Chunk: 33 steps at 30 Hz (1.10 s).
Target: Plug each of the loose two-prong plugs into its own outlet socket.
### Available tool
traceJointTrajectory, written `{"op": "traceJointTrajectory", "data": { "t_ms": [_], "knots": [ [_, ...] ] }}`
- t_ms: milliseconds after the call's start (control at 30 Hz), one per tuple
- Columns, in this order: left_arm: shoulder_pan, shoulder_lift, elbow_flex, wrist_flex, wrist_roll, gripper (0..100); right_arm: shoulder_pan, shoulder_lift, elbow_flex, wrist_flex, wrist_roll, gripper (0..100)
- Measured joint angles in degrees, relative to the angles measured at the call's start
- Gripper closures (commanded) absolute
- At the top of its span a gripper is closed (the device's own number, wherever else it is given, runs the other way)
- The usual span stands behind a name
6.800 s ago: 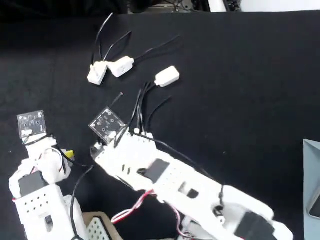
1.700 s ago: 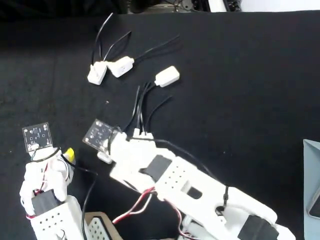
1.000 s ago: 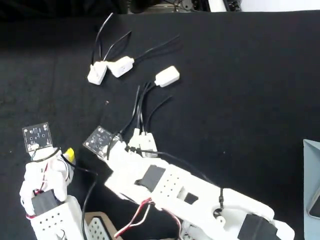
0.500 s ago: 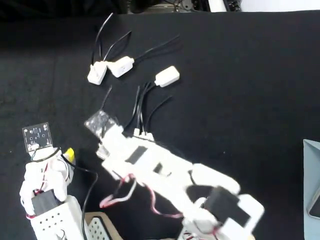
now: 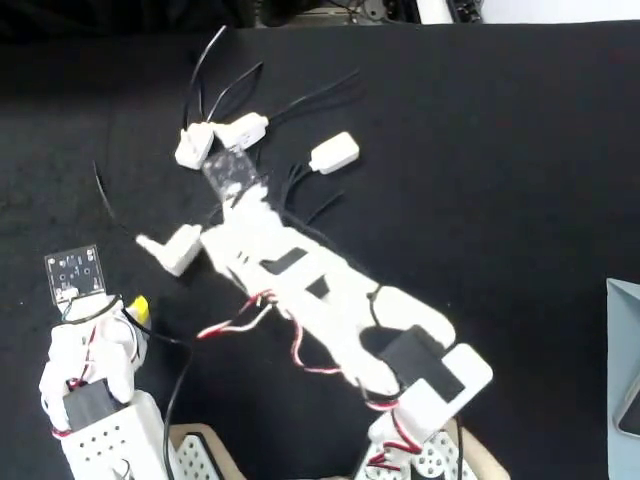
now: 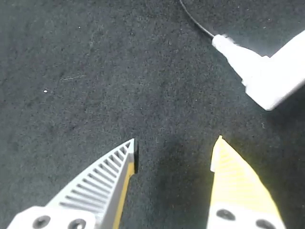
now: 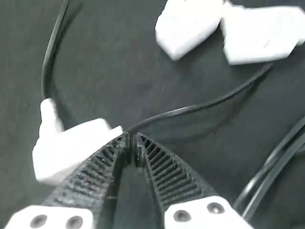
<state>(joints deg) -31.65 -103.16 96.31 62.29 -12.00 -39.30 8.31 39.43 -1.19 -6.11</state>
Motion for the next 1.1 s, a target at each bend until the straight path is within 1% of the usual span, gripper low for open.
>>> {"op": "traceJointTrajectory", "data": {
  "t_ms": [133,267,400,500,600,667,767,900,967,1100],
  "knots": [
    [0.0,0.0,0.0,0.0,0.0,74,0.9,-0.2,-0.4,0.4,1.2,98.5],
    [0.0,0.0,0.0,0.0,0.0,74,0.2,-6.2,0.4,9.8,1.2,98.5],
    [0.0,0.0,0.0,0.0,0.0,74,-4.7,-13.9,3.7,20.7,1.2,98.5],
    [0.0,0.0,0.0,0.0,0.0,74,-9.3,-16.0,6.1,22.9,1.2,98.5],
    [0.0,0.0,0.0,0.0,0.0,74,-12.0,-15.6,6.2,22.7,1.2,98.5],
    [0.0,0.0,0.0,0.0,0.0,74,-12.5,-13.4,6.2,20.7,1.2,98.5],
    [0.0,0.0,0.0,0.0,0.0,74,-12.7,-8.1,5.2,16.2,1.2,98.5],
    [0.0,0.0,0.0,0.0,0.0,74,-12.7,1.4,-1.5,13.5,1.2,98.5],
    [0.0,0.0,0.0,0.0,0.0,74,-11.8,6.3,-6.2,13.2,1.2,98.5],
    [0.0,0.0,0.0,0.0,0.0,74,-6.6,13.8,-15.9,13.0,1.3,98.5]
  ]
}}
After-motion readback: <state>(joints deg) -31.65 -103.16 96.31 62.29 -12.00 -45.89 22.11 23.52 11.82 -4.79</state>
